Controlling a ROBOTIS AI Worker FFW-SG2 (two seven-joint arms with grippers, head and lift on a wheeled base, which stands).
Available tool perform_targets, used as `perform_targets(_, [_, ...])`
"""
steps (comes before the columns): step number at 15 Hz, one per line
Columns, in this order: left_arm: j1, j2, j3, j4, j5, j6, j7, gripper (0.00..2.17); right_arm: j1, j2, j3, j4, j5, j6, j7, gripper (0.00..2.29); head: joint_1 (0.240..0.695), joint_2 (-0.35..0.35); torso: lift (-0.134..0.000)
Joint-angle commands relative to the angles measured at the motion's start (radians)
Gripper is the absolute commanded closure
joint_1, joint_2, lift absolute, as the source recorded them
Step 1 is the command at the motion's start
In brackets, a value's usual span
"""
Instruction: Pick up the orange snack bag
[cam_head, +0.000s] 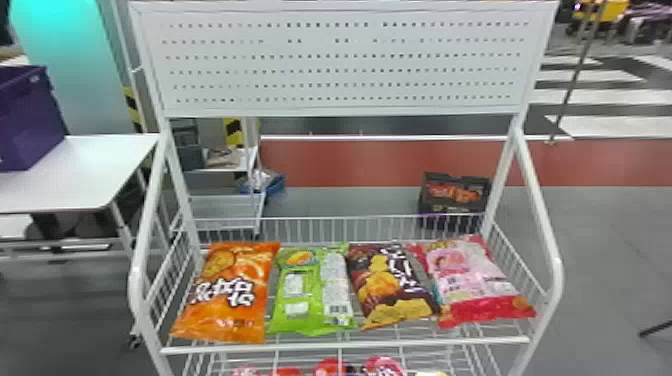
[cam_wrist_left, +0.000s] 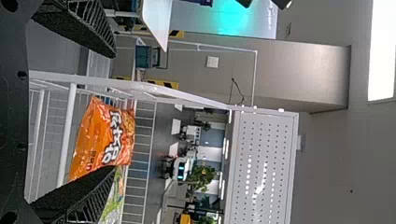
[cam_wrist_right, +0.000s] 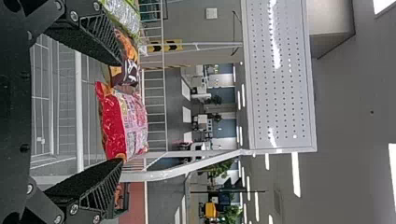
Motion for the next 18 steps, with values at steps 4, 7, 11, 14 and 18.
perform_targets(4, [-0.003, 0.000, -0.001, -0.002, 0.000, 0.002, 0.000, 0.03, 0.002, 0.000, -0.002, 0.000, 0.000, 0.000, 0.000, 0.17, 0.499, 0.000, 0.000])
perform_targets(7, [-0.003, 0.000, 0.001, -0.005, 0.000, 0.002, 0.000, 0.03, 0.000, 0.000, -0.002, 0.000, 0.000, 0.000, 0.000, 0.17, 0.499, 0.000, 0.000])
perform_targets(11, [-0.004, 0.000, 0.002, -0.005, 0.000, 0.008, 0.000, 0.03, 0.005, 0.000, -0.002, -0.003, 0.002, -0.003, 0.000, 0.17, 0.499, 0.000, 0.000])
perform_targets(14, [-0.034, 0.003, -0.002, 0.005, 0.000, 0.045, -0.015, 0.03, 0.006, 0.002, -0.002, -0.005, 0.002, -0.003, 0.000, 0.17, 0.499, 0.000, 0.000])
perform_targets(18, [-0.159, 0.004, -0.016, 0.023, 0.006, 0.174, -0.041, 0.05, 0.008, 0.003, -0.002, -0.003, 0.005, -0.003, 0.000, 0.17, 0.499, 0.000, 0.000])
